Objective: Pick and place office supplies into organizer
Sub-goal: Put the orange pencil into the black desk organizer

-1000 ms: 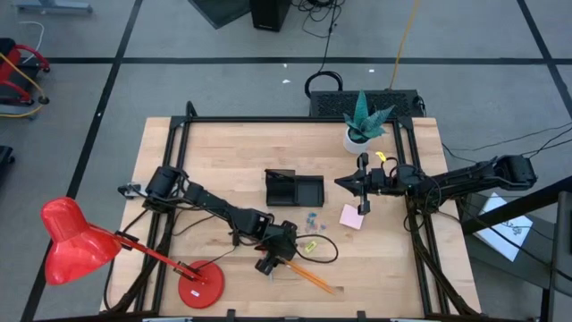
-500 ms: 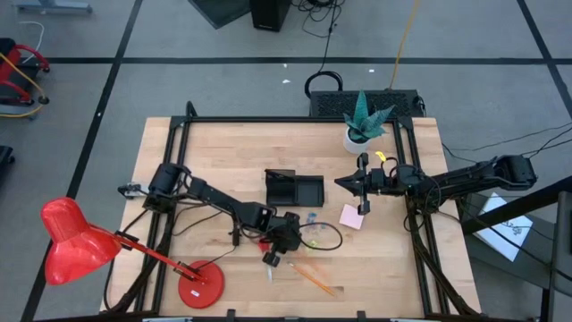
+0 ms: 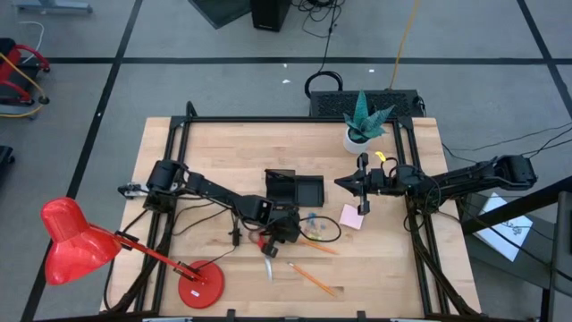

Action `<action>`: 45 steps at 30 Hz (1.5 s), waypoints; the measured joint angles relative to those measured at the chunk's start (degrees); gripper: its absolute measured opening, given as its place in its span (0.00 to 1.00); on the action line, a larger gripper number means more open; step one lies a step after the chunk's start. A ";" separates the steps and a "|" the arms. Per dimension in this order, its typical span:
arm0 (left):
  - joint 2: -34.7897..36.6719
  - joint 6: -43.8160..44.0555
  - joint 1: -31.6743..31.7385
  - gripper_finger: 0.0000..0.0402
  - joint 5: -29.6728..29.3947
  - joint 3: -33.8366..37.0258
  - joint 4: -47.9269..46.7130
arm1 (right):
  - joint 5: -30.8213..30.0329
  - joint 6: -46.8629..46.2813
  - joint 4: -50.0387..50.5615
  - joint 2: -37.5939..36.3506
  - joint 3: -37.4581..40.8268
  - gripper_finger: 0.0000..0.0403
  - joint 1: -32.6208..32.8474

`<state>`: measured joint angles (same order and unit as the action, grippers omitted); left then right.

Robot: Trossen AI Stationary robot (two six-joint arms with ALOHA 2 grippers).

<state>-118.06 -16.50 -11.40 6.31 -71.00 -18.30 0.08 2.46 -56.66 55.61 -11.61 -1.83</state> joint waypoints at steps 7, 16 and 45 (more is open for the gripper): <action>0.57 -1.43 -0.99 0.02 0.06 0.03 -0.34 | -0.01 0.17 0.00 0.00 0.01 0.00 -0.02; 4.56 1.07 -1.86 0.04 0.67 0.50 -3.94 | 0.00 -0.30 0.88 0.01 0.04 0.01 -0.01; 22.74 -7.11 -6.85 0.36 -16.05 1.19 -3.65 | 0.08 -3.62 7.67 0.20 -1.40 0.25 0.09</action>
<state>-95.32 -23.61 -18.25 -9.74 -69.81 -21.96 0.16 -1.17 -48.99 55.82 -13.01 -1.74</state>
